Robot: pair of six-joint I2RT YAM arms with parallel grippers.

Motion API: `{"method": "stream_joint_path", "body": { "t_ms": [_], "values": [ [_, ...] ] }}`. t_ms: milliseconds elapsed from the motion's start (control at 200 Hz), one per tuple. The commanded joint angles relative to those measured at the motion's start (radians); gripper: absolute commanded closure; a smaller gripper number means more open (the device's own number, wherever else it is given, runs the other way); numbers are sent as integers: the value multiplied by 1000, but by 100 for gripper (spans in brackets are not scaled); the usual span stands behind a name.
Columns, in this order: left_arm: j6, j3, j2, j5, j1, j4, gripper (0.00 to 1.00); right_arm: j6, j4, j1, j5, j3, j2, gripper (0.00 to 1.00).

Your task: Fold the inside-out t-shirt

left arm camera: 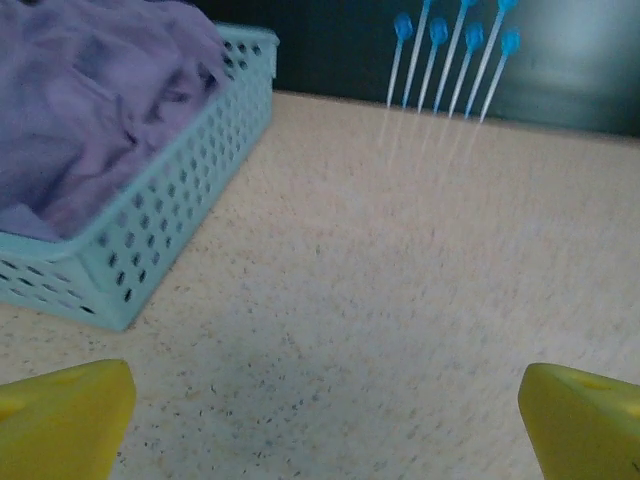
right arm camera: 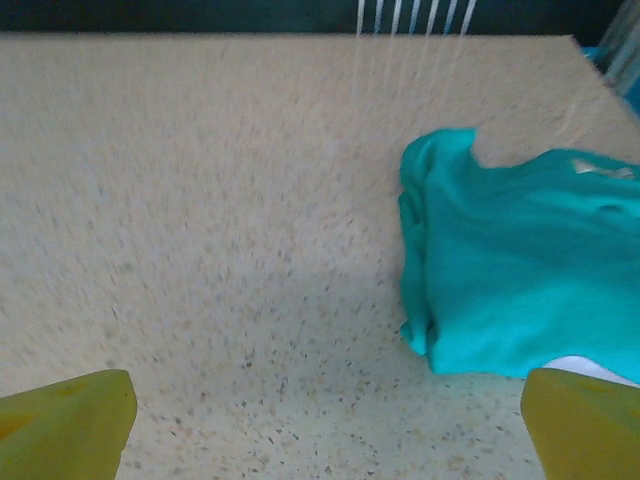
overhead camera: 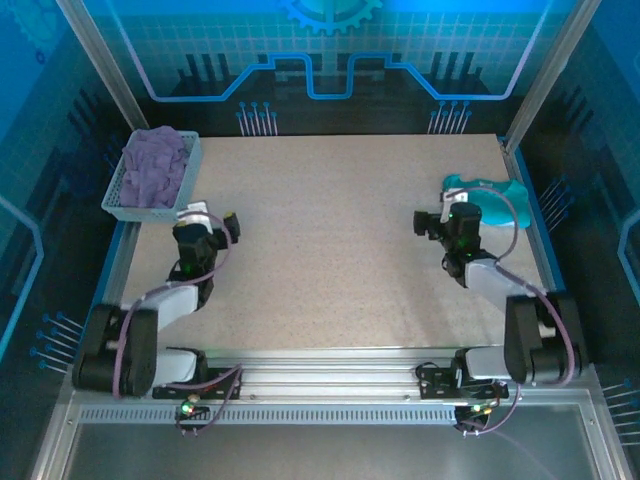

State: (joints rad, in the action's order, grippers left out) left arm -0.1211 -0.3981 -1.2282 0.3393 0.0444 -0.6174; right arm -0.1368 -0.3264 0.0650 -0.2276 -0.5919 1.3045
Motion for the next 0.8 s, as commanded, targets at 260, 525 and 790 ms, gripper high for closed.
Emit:
{"method": "stream_joint_path", "body": {
  "t_ms": [260,525,790],
  "values": [
    [-439,-506,-131,-219,-201,682,1,-122,283,277,32,-172,-196,0],
    [-467,-981,-555,-211,-400,911,1,-121,331,381,-12,-202,-149,0],
    [-403,-1308,-827,-144,-444,1042,1,-138,331,381,-9,-168,-160,0]
  ]
}}
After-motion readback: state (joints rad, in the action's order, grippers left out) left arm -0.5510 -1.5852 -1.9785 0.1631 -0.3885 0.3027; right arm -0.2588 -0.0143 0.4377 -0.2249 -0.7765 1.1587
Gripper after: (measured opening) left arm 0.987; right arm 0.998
